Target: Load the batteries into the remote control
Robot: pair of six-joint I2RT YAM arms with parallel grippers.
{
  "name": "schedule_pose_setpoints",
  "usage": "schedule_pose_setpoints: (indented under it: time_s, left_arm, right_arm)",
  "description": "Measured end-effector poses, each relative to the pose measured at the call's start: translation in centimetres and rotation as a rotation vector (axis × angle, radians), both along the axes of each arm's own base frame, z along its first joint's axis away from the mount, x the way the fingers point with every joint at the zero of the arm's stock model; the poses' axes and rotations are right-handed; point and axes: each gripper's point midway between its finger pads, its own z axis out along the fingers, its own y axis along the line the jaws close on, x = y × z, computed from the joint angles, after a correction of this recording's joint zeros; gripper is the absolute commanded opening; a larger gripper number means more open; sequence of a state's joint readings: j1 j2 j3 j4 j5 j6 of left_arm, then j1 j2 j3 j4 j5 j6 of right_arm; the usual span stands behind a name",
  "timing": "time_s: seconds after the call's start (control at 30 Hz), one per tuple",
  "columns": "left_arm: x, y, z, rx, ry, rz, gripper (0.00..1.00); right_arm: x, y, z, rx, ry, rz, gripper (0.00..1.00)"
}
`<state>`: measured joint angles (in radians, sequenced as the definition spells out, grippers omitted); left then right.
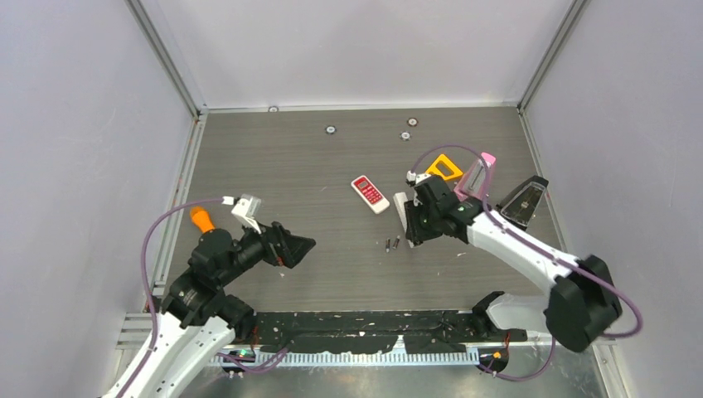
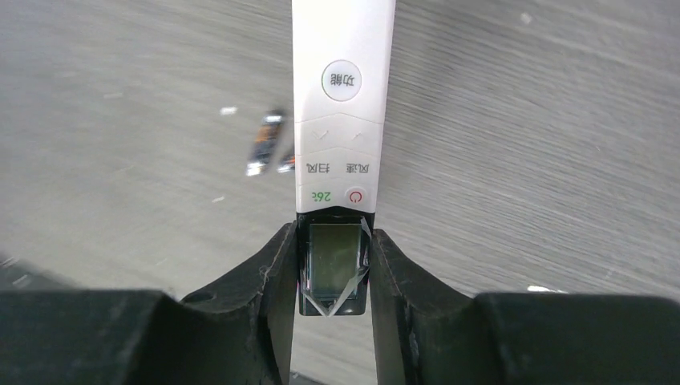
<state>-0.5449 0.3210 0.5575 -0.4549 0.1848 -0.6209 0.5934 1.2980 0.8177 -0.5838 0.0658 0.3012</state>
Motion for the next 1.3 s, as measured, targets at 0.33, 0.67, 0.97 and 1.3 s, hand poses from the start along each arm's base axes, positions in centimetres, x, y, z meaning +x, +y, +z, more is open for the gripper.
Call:
schedule_pose_setpoints:
  time_s: [0.33,0.67,0.97,1.3]
  left_arm:
    - [0.3,-4.1,3.2,0.053,-0.044,-0.258,0.96]
    - [-1.8,-8.6,4.3,0.005,0.006,-0.643,0.88]
    - [-7.2,-9.0,4.8,-0.046,-0.027,-0.950,0.88]
    - [-10.0,-9.1,2.4,0.033,-0.023,-1.080,0.62]
  right_arm:
    - [-5.2,7.2,10.9,0.465,-0.079,0.433,0.07]
    - [-15.6,12.0,13.9,0.616,0.024,0.917,0.07]
    - [-17.6,13.5,15.0,0.608,0.038,1.051,0.07]
    - [-18.1,14.1,13.8,0.556,0.112,1.084,0.07]
